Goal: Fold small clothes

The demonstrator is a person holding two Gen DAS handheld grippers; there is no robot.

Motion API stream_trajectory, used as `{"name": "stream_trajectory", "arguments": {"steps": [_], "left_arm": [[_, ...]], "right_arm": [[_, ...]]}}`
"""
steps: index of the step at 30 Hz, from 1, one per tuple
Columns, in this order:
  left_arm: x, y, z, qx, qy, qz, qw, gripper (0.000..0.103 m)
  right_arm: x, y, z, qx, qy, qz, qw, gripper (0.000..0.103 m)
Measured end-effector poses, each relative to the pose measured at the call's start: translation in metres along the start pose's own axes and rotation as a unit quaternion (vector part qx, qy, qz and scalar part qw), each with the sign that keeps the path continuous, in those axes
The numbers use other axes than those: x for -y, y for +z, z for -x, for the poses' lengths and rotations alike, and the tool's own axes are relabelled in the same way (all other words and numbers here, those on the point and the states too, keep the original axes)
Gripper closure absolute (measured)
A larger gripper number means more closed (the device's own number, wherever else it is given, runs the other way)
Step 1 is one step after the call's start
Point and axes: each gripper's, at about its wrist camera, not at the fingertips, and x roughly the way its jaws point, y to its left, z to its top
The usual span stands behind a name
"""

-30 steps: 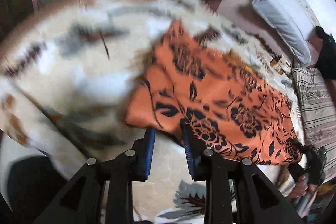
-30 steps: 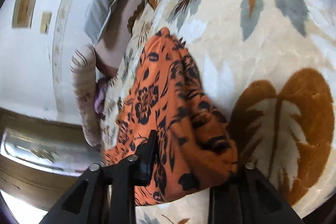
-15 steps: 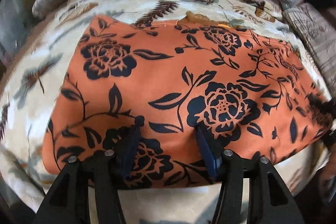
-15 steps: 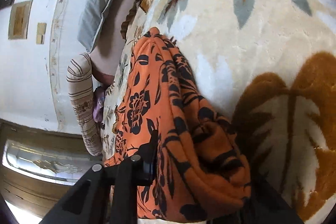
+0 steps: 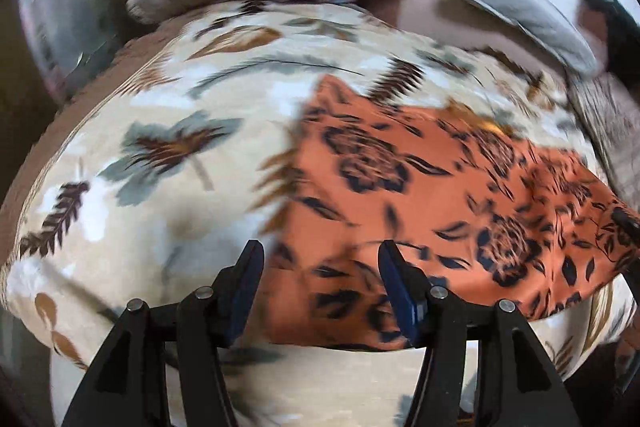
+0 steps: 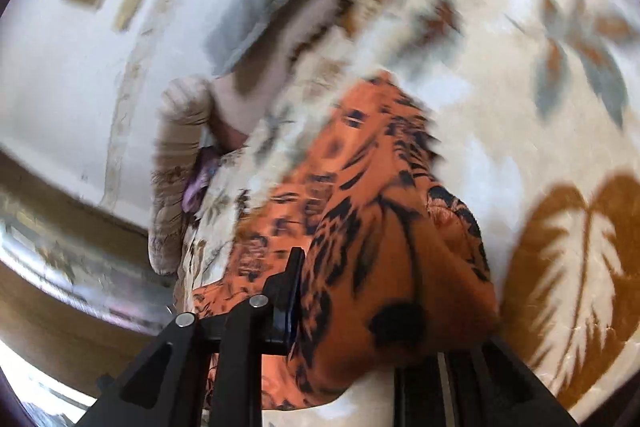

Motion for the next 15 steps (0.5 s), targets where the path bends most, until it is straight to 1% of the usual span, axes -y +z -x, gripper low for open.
{"name": "stream_trajectory", "arguments": {"steps": [2, 5, 7, 8, 12, 15], "left_arm": [[-0.018, 0.006, 0.006, 0.007, -0.003, 0.021, 0.9998, 0.043], [-0.037, 0.017, 0.013, 0.019, -0.003, 0.04, 0.999, 0.043], [-0.051, 0.025, 0.022, 0.034, -0.002, 0.051, 0.9981, 0.043], [-0.06, 0.029, 0.028, 0.041, 0.001, 0.057, 0.9975, 0.043], [-0.091, 0.033, 0.047, 0.058, 0.013, 0.076, 0.9954, 0.042], [-0.113, 0.033, 0.056, 0.065, 0.022, 0.094, 0.9932, 0.042]], "right_arm": [[-0.033, 0.002, -0.002, -0.007, 0.018, 0.023, 1.0, 0.079], [-0.083, -0.001, -0.015, -0.023, 0.029, 0.058, 0.998, 0.078], [-0.118, -0.011, -0.029, -0.04, 0.041, 0.079, 0.995, 0.078], [-0.129, -0.016, -0.035, -0.045, 0.044, 0.086, 0.994, 0.078], [-0.172, -0.051, -0.074, -0.093, 0.058, 0.098, 0.989, 0.078], [-0.19, -0.085, -0.113, -0.146, 0.064, 0.094, 0.983, 0.078]]}}
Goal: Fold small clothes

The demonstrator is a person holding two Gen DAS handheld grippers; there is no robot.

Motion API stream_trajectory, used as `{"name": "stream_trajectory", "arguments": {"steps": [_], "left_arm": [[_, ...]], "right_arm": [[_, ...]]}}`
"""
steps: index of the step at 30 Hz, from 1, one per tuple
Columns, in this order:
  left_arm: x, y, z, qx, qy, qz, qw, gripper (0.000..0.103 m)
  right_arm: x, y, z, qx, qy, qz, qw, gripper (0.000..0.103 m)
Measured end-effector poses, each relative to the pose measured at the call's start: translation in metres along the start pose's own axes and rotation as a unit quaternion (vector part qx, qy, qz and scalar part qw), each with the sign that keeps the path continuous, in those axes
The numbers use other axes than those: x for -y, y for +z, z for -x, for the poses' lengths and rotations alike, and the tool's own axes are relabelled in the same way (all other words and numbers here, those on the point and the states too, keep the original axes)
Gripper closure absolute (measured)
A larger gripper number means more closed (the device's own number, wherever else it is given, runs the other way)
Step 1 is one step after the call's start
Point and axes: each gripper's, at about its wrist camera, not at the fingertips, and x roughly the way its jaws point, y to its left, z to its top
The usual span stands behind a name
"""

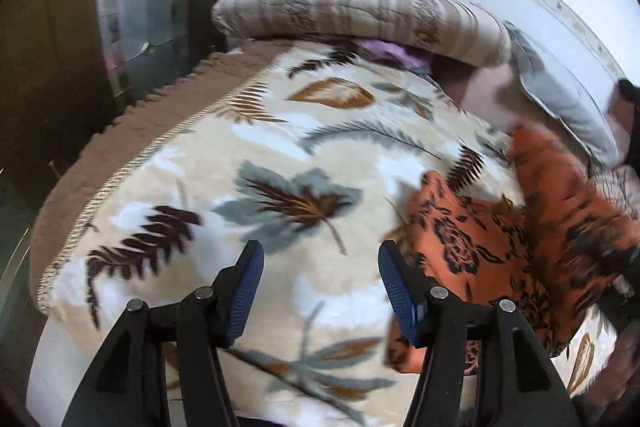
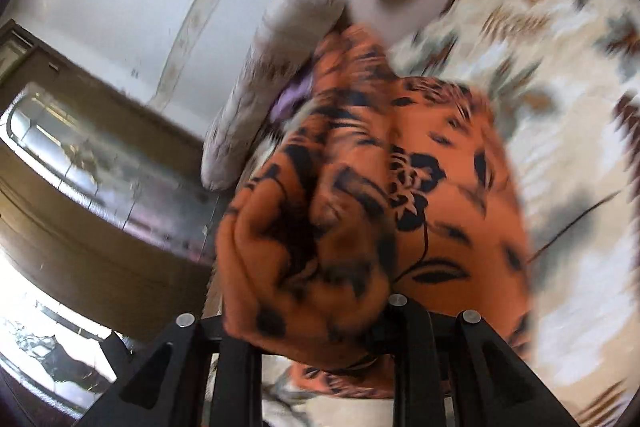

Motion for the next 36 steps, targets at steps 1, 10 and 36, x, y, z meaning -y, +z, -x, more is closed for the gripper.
{"name": "stream_trajectory", "arguments": {"steps": [1, 10, 36], "left_arm": [[-0.006, 0.0, 0.002, 0.002, 0.002, 0.005, 1.0, 0.042], [-0.027, -0.004, 0.006, -0.006, 0.008, 0.026, 0.9996, 0.042], [0.101, -0.061, -0.054, -0.102, -0.128, -0.06, 0.9847, 0.089]], "right_arm": [[-0.005, -0.01, -0.022, -0.024, -0.001, 0.0, 1.0, 0.078], [0.014, -0.055, -0.072, -0.12, 0.046, -0.033, 0.991, 0.045], [0.119, -0.033, 0.014, -0.083, 0.037, -0.014, 0.996, 0.069]]}}
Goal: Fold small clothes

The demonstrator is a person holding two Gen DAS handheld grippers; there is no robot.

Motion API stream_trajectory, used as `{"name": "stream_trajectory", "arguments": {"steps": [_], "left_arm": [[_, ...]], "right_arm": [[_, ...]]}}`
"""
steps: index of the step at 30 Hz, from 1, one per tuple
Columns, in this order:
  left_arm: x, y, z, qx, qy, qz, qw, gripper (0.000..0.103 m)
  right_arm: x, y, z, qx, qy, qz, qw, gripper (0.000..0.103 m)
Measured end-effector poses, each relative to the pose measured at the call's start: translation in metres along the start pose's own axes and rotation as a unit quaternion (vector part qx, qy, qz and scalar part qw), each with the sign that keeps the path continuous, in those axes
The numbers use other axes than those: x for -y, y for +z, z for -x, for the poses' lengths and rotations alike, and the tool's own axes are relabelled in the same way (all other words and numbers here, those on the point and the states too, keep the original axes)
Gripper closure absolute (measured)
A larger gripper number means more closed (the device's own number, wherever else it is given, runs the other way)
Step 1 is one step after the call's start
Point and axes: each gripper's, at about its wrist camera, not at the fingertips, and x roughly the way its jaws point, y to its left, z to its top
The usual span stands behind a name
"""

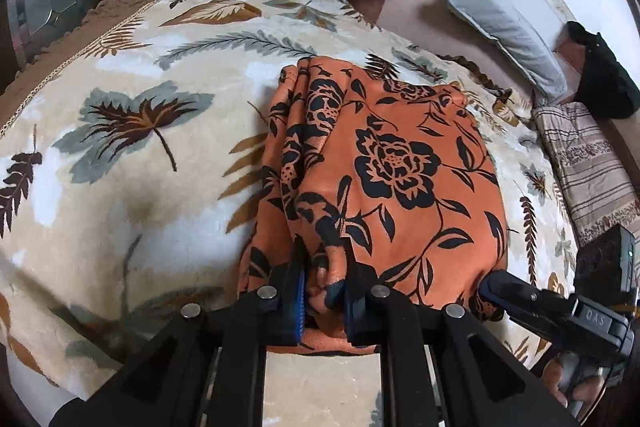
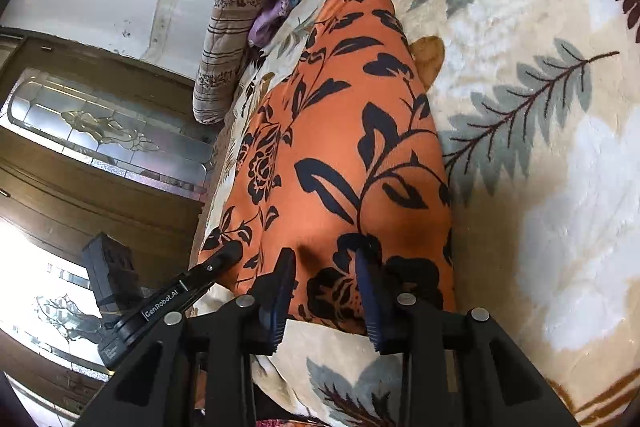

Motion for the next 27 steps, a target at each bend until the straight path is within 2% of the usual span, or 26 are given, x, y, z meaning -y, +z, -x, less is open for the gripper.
{"name": "stream_trajectory", "arguments": {"steps": [5, 9, 11, 13, 15, 16, 18, 20, 22, 24, 25, 27], "left_arm": [[0.009, -0.009, 0.011, 0.008, -0.011, -0.005, 0.9999, 0.09], [0.041, -0.027, 0.029, 0.032, -0.014, -0.061, 0.9975, 0.09], [0.044, -0.032, 0.03, 0.035, -0.01, -0.067, 0.9971, 0.09], [0.029, -0.031, 0.025, 0.031, -0.001, -0.044, 0.9985, 0.09], [0.001, -0.023, 0.013, 0.004, 0.024, -0.002, 0.9997, 0.086], [-0.013, -0.019, 0.007, -0.017, 0.007, 0.021, 0.9996, 0.085], [-0.023, -0.013, 0.012, -0.023, -0.013, 0.045, 0.9986, 0.082], [-0.015, -0.008, 0.028, -0.006, 0.008, 0.025, 0.9996, 0.082], [0.002, -0.002, 0.05, 0.035, 0.035, -0.011, 0.9987, 0.072], [0.018, 0.003, 0.066, 0.072, 0.042, -0.047, 0.9954, 0.052], [0.024, 0.006, 0.067, 0.08, 0.045, -0.061, 0.9939, 0.048], [0.038, 0.01, 0.056, 0.083, 0.062, -0.09, 0.9906, 0.044]], "right_arm": [[0.006, -0.005, 0.001, 0.001, 0.01, -0.002, 1.0, 0.069], [0.014, -0.012, 0.003, 0.002, 0.018, 0.012, 1.0, 0.07], [0.02, -0.012, 0.005, 0.0, 0.029, 0.007, 1.0, 0.07], [0.023, -0.011, 0.007, -0.006, 0.038, -0.005, 0.999, 0.07], [0.019, -0.008, 0.009, -0.017, 0.032, 0.001, 0.999, 0.07], [0.013, -0.006, 0.011, -0.023, 0.031, 0.01, 0.999, 0.07], [0.001, -0.002, 0.016, -0.016, 0.03, 0.026, 0.999, 0.066], [-0.016, 0.006, 0.024, 0.011, 0.026, 0.053, 0.998, 0.066], [-0.028, 0.016, 0.03, 0.038, 0.03, 0.065, 0.997, 0.066], [-0.037, 0.03, 0.031, 0.074, 0.013, 0.065, 0.995, 0.066], [-0.038, 0.039, 0.027, 0.088, -0.004, 0.06, 0.994, 0.066], [-0.032, 0.051, 0.009, 0.079, -0.03, 0.04, 0.996, 0.066]]}}
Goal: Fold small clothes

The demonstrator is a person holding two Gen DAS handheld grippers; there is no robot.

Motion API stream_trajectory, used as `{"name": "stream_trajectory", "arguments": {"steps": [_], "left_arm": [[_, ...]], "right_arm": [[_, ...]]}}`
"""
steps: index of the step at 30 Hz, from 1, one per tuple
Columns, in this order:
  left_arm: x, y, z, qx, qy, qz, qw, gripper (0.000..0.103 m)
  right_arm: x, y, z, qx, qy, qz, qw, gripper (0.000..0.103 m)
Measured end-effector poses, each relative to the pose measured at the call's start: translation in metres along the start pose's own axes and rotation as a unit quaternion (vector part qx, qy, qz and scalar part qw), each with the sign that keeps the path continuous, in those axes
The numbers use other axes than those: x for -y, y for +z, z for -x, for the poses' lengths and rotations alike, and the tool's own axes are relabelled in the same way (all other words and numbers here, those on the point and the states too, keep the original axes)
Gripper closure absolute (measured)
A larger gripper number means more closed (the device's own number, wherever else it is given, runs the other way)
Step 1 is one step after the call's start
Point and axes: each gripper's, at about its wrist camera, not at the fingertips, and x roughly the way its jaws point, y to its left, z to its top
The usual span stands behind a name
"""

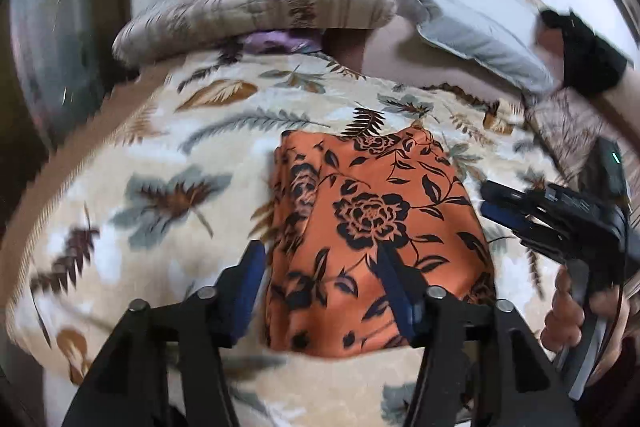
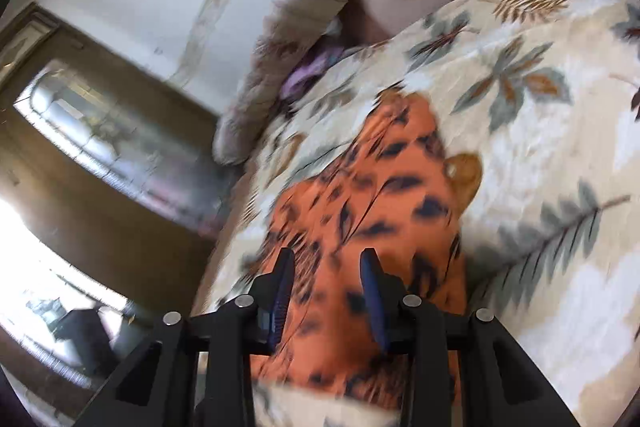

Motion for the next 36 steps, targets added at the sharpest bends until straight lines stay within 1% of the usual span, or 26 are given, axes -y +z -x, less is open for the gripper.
{"name": "stream_trajectory", "arguments": {"steps": [1, 2, 3, 4, 5, 6, 7, 11, 13, 14, 16, 17, 19, 25, 36], "left_arm": [[0.004, 0.0, -0.01, -0.012, 0.006, -0.007, 0.9999, 0.044], [0.006, -0.001, -0.025, -0.034, 0.01, -0.009, 0.9993, 0.044], [0.007, -0.005, -0.045, -0.066, 0.014, -0.008, 0.9977, 0.044], [0.006, -0.01, -0.063, -0.094, 0.021, -0.005, 0.9954, 0.044], [0.003, -0.017, -0.076, -0.116, 0.025, 0.003, 0.9929, 0.041], [-0.001, -0.022, -0.08, -0.116, 0.021, 0.018, 0.9929, 0.041], [-0.003, -0.023, -0.075, -0.102, 0.02, 0.024, 0.9943, 0.041], [0.005, -0.022, -0.058, -0.089, 0.041, 0.002, 0.9952, 0.042], [0.01, -0.023, -0.05, -0.078, 0.047, -0.004, 0.9959, 0.042], [0.012, -0.024, -0.048, -0.075, 0.05, -0.006, 0.9959, 0.042], [0.016, -0.024, -0.046, -0.071, 0.056, -0.009, 0.9959, 0.042], [0.017, -0.025, -0.046, -0.07, 0.058, -0.01, 0.9958, 0.042], [0.02, -0.027, -0.047, -0.073, 0.064, -0.016, 0.9952, 0.042], [0.021, -0.031, -0.048, -0.075, 0.069, -0.018, 0.9946, 0.042], [0.019, -0.036, -0.055, -0.08, 0.066, -0.016, 0.9945, 0.041]], "right_arm": [[0.008, 0.0, -0.014, -0.018, -0.009, -0.012, 1.0, 0.065], [0.015, -0.002, -0.025, -0.032, -0.017, -0.023, 0.999, 0.065], [0.021, -0.005, -0.032, -0.038, -0.024, -0.03, 0.999, 0.065], [0.027, -0.008, -0.033, -0.029, -0.02, -0.035, 0.999, 0.066], [0.028, -0.009, -0.03, -0.023, -0.012, -0.035, 0.999, 0.066], [0.028, -0.01, -0.027, -0.025, -0.008, -0.034, 0.999, 0.066], [0.026, -0.011, -0.022, -0.028, -0.006, -0.033, 0.999, 0.066], [0.021, -0.016, 0.005, -0.019, 0.004, -0.021, 1.0, 0.066], [0.018, -0.024, 0.013, -0.012, 0.021, -0.017, 1.0, 0.065], [0.017, -0.031, 0.017, -0.012, 0.022, -0.011, 1.0, 0.065], [0.017, -0.046, 0.014, -0.024, -0.001, 0.005, 1.0, 0.065], [0.019, -0.051, 0.012, -0.026, -0.004, 0.01, 1.0, 0.065], [0.023, -0.06, 0.015, -0.022, 0.004, 0.009, 1.0, 0.065], [0.025, -0.064, 0.019, -0.046, 0.001, 0.005, 0.999, 0.065], [0.018, -0.07, 0.013, -0.047, -0.03, 0.036, 0.998, 0.065]]}}
